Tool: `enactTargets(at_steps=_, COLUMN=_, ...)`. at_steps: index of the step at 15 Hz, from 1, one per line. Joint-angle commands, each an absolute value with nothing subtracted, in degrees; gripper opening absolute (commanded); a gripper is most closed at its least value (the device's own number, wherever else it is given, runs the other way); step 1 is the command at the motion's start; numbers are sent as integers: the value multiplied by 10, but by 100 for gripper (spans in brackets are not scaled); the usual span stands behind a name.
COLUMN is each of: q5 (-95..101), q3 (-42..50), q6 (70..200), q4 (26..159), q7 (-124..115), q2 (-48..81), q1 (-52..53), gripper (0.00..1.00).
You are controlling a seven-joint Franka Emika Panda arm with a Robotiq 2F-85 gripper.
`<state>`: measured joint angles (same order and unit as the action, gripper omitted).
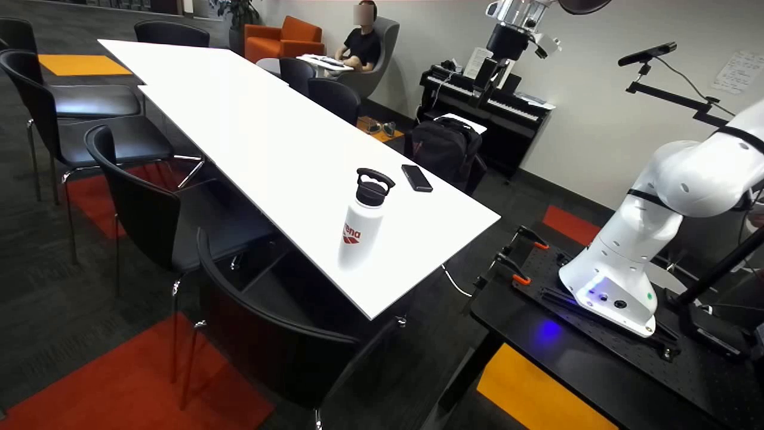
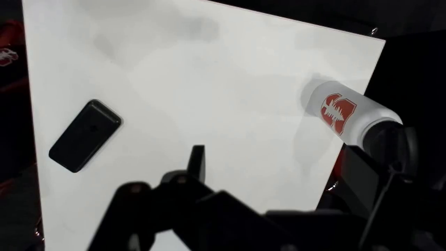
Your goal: Slide the cover off the calculator
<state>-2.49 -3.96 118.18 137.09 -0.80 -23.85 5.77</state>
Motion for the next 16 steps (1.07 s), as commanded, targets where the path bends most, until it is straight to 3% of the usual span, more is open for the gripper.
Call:
enactTargets(at_steps=1, q5=13, q3=-51, q6=1254, q4=1368, q7=-44, q2=-212, q1=34, gripper=100)
enactTargets(at_steps=8, q5=191, q3=-43, q6=1443, q4=1334, q7=-196, q2=-60, q1=-53, gripper=100)
enactTargets(at_steps=13, q5=279, q3=13, q6=1433, q4=1258, q7=-316, q2=63, q1=-72, gripper=100)
enactTargets(at_steps=16, q5=261, q3=42, q6=1451, q4=1274, q7=-289, q2=58, q1=-53, gripper=100)
